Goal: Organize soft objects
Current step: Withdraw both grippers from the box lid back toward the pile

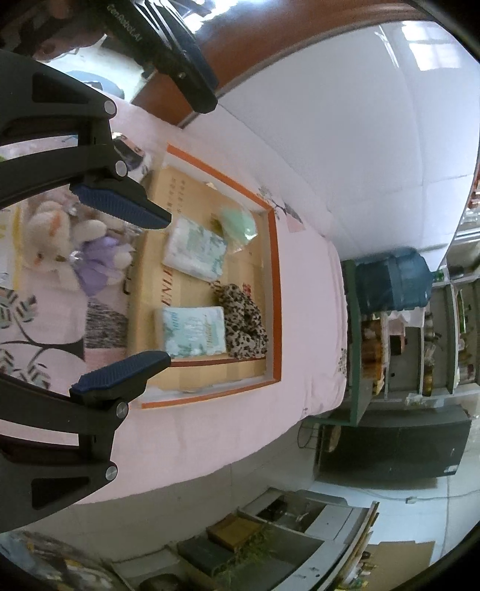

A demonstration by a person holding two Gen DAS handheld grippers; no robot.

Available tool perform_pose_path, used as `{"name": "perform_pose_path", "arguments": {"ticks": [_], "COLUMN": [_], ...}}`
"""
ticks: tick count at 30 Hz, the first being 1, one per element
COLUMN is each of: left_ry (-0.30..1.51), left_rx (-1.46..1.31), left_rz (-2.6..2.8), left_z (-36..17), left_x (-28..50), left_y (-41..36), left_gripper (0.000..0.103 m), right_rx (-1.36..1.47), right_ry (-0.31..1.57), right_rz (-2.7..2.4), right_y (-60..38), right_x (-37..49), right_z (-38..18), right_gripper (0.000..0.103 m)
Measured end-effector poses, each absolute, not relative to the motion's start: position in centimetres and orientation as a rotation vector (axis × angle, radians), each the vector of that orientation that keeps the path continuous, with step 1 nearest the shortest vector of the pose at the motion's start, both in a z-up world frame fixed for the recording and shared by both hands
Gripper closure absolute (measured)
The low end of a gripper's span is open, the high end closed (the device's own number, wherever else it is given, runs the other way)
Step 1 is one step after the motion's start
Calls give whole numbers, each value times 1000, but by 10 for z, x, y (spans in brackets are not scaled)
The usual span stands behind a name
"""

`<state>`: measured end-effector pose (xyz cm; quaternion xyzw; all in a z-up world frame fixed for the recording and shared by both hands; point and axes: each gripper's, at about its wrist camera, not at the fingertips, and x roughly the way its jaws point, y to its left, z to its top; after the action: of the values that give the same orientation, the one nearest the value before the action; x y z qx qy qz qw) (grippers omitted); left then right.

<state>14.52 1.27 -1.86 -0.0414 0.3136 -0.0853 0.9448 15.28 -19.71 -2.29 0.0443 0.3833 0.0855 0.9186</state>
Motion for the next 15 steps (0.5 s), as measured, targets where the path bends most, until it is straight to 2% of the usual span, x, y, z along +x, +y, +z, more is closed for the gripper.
{"name": "perform_pose_path", "arguments": {"ticks": [15], "left_ry": [626], "left_rx": [-104], "left_rz": [-209], "left_z": [-33], "left_x": [107], "left_y": [21], "left_gripper": [50], "right_rx": [111], "right_ry": [787], "right_rz": [206], "right_y": [-185], "right_x": [112], "right_z": [-31], "right_gripper": [33]}}
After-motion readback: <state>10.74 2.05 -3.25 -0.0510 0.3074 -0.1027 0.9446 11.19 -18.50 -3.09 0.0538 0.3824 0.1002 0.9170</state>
